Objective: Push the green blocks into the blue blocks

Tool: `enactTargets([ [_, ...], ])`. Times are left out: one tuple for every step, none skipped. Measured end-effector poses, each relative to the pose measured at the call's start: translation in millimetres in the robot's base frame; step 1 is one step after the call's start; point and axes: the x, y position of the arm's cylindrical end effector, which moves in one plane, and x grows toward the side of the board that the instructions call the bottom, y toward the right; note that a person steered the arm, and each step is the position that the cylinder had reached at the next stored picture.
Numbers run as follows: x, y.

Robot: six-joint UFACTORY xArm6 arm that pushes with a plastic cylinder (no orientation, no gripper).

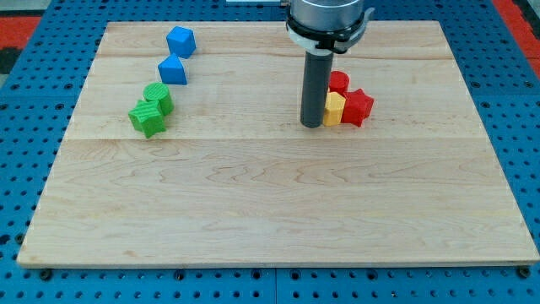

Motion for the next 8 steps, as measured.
enactTargets([
  [20.2,-74.8],
  [58.1,-168.8],
  [41.2,-233.6],
  [9.1,-235.3],
  [-30.0,-235.3],
  [-17.5,-254.1],
  [15.1,-248.8],
  [-14.9,-235.5],
])
